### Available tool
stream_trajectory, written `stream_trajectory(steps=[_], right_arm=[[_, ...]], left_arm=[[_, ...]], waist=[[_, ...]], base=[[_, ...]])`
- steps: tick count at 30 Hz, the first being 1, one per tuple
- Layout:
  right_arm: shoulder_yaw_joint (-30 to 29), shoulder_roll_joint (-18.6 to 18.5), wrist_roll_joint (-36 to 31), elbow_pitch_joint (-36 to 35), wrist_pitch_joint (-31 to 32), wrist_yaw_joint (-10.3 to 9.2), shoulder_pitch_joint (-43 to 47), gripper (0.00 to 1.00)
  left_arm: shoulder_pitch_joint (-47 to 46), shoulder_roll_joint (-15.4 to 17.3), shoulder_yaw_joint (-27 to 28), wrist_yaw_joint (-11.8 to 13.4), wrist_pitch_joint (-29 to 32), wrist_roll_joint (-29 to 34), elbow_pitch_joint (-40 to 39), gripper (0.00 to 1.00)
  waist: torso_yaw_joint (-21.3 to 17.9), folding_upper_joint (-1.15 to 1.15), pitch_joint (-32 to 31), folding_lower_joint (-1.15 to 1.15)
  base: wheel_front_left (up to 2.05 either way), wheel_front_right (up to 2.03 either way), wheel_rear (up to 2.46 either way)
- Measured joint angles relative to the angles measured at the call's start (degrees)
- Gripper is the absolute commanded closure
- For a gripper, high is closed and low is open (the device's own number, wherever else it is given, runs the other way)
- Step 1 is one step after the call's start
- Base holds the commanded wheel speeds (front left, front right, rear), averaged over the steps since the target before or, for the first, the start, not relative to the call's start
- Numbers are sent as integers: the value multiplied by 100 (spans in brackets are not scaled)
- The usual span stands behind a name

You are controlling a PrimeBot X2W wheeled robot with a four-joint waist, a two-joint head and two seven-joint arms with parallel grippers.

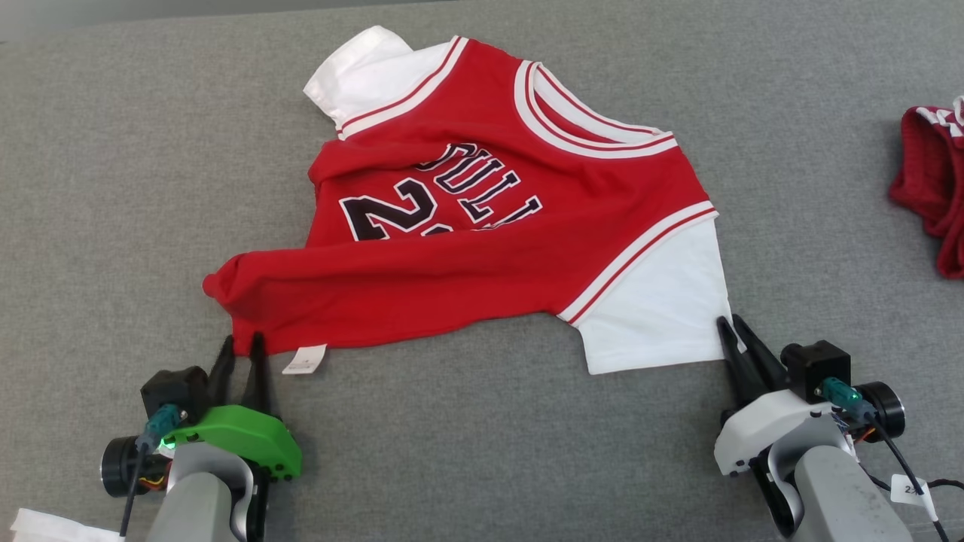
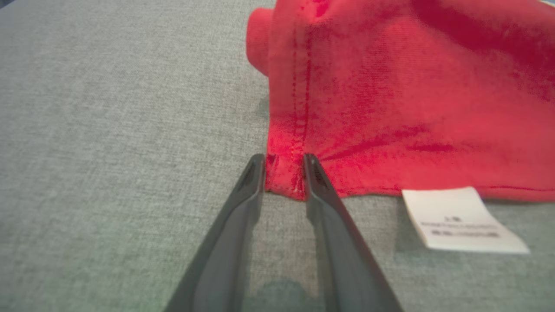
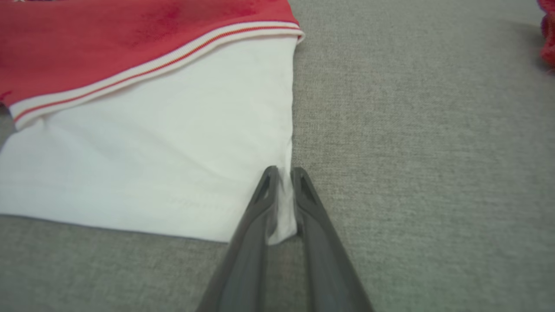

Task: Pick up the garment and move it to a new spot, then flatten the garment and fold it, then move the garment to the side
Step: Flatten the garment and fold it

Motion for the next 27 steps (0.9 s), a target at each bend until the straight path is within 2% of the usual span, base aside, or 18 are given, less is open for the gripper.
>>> stream_trajectory(steps=[5, 9, 13, 19, 23, 27], right_arm=[[35, 4, 219, -179, 52, 0, 25, 100], [-45, 48, 552, -954, 83, 5, 180, 100], [-199, 36, 838, -1682, 83, 4, 250, 100], [-263, -69, 1344, -2728, 83, 5, -110, 100], [-231, -389, 1626, -3245, 83, 5, -669, 100], [-156, -815, 1692, -3571, 107, 5, -1386, 100]], left_arm=[[76, 42, -181, 0, 55, -224, -129, 100], [434, 79, -200, 0, 108, -382, -701, 100], [535, 253, -231, 0, 111, -564, -1570, 100], [304, 794, -338, 0, 112, -851, -2822, 100], [-280, 1237, -432, 0, 244, -1104, -3427, 100], [-1090, 1608, -466, 0, 772, -1270, -4019, 100]], waist=[[38, 0, -146, 0], [71, 0, -348, 0], [102, 0, -605, 0], [149, 0, -1040, 0], [167, 0, -1304, 0], [188, 0, -1483, 0]], base=[[0, 0, 0], [0, 0, 0], [0, 0, 0], [0, 0, 0], [0, 0, 0], [0, 0, 0]])
